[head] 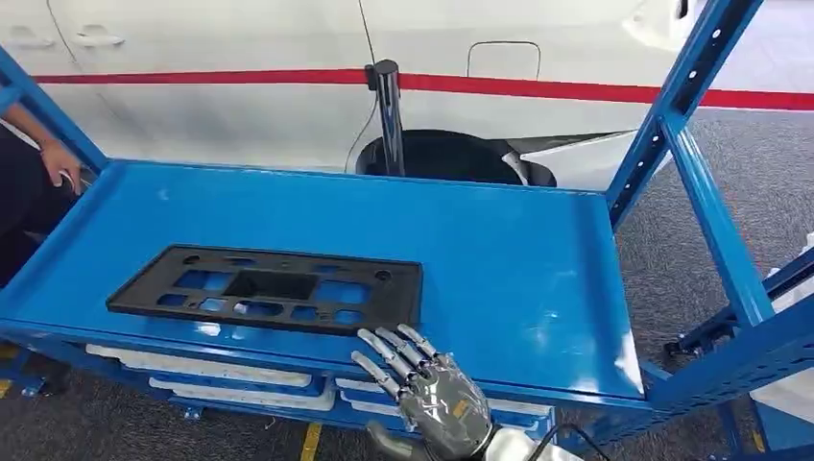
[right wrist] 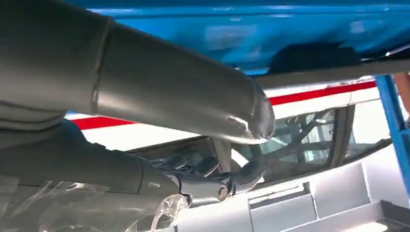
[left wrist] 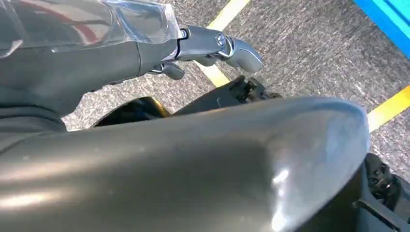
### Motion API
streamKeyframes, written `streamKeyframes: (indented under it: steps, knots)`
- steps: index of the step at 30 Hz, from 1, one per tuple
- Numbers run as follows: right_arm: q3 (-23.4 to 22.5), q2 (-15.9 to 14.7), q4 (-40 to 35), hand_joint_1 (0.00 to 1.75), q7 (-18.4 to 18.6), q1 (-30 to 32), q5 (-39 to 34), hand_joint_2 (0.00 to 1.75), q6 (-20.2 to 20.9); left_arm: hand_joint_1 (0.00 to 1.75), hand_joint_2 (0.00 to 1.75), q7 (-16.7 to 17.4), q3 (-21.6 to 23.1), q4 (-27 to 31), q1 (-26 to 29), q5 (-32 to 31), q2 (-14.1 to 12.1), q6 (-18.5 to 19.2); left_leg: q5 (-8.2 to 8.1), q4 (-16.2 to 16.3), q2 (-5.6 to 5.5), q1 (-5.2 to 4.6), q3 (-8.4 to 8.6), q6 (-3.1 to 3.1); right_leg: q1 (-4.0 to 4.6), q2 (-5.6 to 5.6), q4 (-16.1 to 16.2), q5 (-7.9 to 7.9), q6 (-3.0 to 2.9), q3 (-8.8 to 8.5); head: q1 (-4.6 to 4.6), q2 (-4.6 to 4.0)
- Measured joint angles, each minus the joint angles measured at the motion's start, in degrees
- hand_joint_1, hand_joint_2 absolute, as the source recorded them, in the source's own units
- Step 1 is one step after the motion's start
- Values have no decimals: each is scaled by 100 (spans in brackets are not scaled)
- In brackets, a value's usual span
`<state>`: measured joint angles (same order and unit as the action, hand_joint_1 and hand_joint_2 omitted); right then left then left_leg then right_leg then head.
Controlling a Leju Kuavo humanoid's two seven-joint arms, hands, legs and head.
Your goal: Take the parts from the cabinet and place them on the table.
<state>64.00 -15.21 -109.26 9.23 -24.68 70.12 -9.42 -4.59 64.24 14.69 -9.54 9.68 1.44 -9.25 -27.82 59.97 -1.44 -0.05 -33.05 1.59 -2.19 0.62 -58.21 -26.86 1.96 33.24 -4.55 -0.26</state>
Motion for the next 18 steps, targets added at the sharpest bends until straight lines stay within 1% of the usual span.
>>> streamKeyframes:
  steps: [1,2,3,4,5,6,7,8,9,10,12,13,14,15,16,17,18]
  knots:
    - [0,0,0,0,0,0,7,0,-2,0,0,0,0,0,-11,-7,0,2,-171,425,34,20,-205,-30,2,-6,0,-14,-25,-12,2,0]
    - [0,0,0,0,0,0,52,0,-15,0,0,0,0,0,-15,-11,0,0,-351,933,45,32,-480,-54,3,-11,-1,-29,-42,-23,2,0]
    - [0,0,0,0,2,1,131,0,-37,0,0,0,0,0,-10,-11,0,0,-459,1347,48,38,-721,-63,3,-14,-1,-43,-50,-34,2,0]
    - [0,0,0,0,9,1,235,0,-61,0,0,2,0,0,0,-11,0,0,-446,1575,49,40,-894,-63,3,-13,-1,-60,-50,-50,2,0]
    - [0,0,0,0,31,3,326,0,-88,0,0,2,0,0,4,-11,0,0,-316,1478,48,38,-900,-45,4,-12,0,-80,-45,-77,2,0]
    - [0,4,0,0,63,3,467,0,-129,0,0,2,0,0,1,-11,0,-2,-77,1131,48,34,-775,-13,8,-11,1,-102,-39,-113,2,0]
    - [0,4,0,0,96,3,620,0,-160,0,0,2,0,0,-4,-11,0,-11,199,634,49,22,-571,32,12,-11,5,-124,-31,-155,2,0]
    - [0,7,0,0,146,3,785,0,-210,0,0,2,0,0,-7,-9,0,-24,470,81,50,-4,-335,103,14,-13,13,-147,-18,-200,2,0]
    - [0,13,0,0,173,15,938,175,-262,0,0,2,0,0,-10,-4,-2,-42,502,-235,80,-40,-210,174,9,-15,21,-167,-2,-217,2,0]
    - [0,20,4,0,214,21,1077,175,-312,0,0,2,-2,0,-18,0,-2,-55,443,-323,96,-77,-174,173,40,-9,27,-192,40,-210,4,0]
    - [0,26,11,0,247,37,1169,175,-361,0,0,2,-4,0,-10,4,2,-63,416,-317,92,-95,-184,159,19,-22,86,-200,94,-230,4,0]
    - [0,39,13,0,249,35,1206,175,-374,0,0,2,-6,0,-7,4,0,-66,418,-362,85,-97,-145,172,20,-30,144,-196,138,-275,4,0]
    - [-4,42,15,0,249,49,1226,175,-389,0,0,2,-9,0,1,6,0,-74,472,-486,85,-3,-29,171,23,-35,112,-224,168,-305,9,2]
    - [-4,44,22,0,242,50,1261,175,-411,0,0,2,-9,0,0,4,0,-83,469,-538,77,-28,44,177,45,-40,-22,-274,173,-274,15,2]
    - [-4,44,22,0,236,50,1274,175,-442,0,0,2,-13,0,-5,4,2,-83,452,-535,86,-31,74,219,51,-40,-366,-463,161,-83,24,2]
    - [-4,44,26,0,223,54,1300,175,-466,0,0,2,-15,0,-10,2,7,-83,435,-535,84,-37,100,240,68,-40,-866,-666,160,195,24,0]
    - [-4,46,39,0,218,69,1322,175,-479,0,0,2,-22,0,-10,2,17,-83,412,-534,84,-50,123,263,74,-40,-1263,-773,160,438,24,2]
